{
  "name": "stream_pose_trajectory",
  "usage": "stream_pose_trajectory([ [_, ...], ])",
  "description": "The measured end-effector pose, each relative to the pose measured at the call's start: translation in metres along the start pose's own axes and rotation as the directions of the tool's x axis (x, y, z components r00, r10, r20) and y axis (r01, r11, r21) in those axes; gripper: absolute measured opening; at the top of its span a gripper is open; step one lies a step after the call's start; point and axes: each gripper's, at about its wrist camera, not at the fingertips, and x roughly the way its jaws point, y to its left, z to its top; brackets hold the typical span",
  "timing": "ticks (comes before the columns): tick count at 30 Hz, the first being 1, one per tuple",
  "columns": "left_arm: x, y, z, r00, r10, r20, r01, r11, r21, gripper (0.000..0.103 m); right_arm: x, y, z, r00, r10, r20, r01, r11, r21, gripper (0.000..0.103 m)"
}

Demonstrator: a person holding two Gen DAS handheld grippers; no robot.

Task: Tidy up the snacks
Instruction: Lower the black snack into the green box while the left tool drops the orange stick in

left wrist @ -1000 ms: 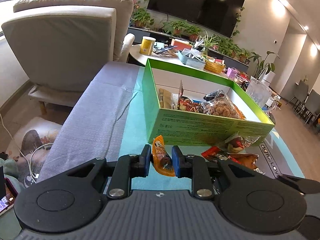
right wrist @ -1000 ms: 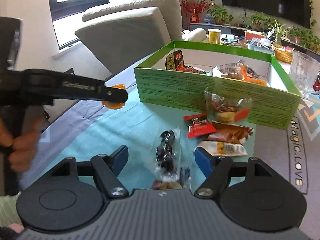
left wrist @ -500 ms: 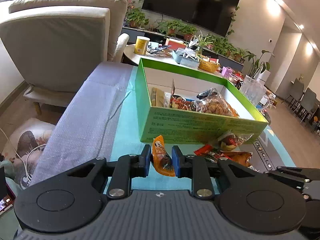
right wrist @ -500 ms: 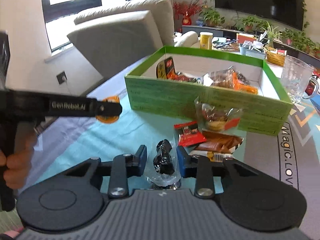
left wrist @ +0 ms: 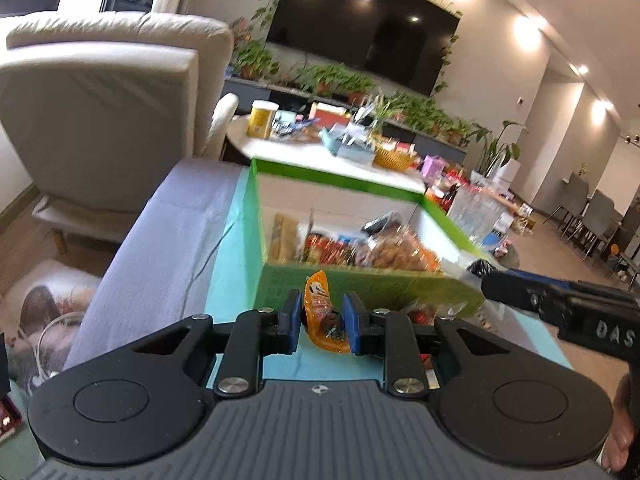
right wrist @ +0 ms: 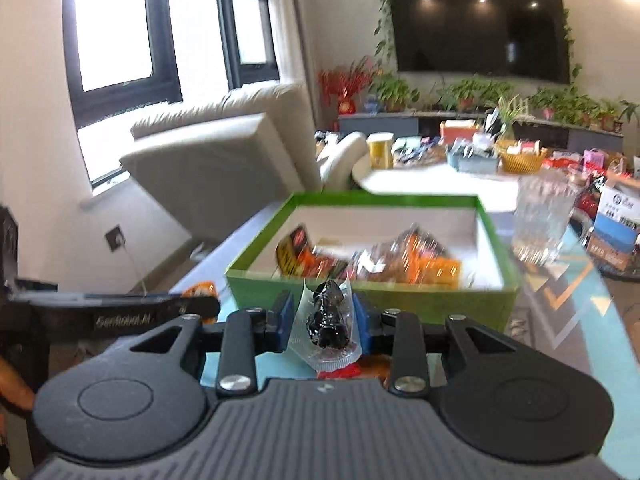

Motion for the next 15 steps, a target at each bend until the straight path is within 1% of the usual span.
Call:
stream_pose_trajectory([
  [5, 0.004, -0.009, 0.022, 0.999, -0.021, 0.039, 0.021, 1.0, 0.002, 0.021, 0.001, -0.011, 0.02, 0.999, -0.012, 0.043, 0.01, 1.0, 0.028, 0.037],
  [8, 0.01, -0.014, 0.031, 0.998, -0.02, 0.063, 0.02, 1.0, 0.01, 0.021, 0.006, -0.015, 0.028, 0.998, -0.025, 0.061, 0.023, 0.999, 0.032, 0.037],
  [12, 0.027, -0.018, 0.041, 0.998, -0.018, 0.06, 0.018, 1.0, 0.009, 0.021, 0.016, -0.022, 0.028, 0.998, -0.019, 0.056, 0.016, 0.998, 0.061, 0.037],
  [15, 0.038, -0.021, 0.047, 0.998, -0.01, 0.058, 0.009, 1.0, 0.021, 0.021, 0.027, -0.024, 0.031, 0.998, -0.029, 0.057, 0.025, 0.998, 0.053, 0.037],
])
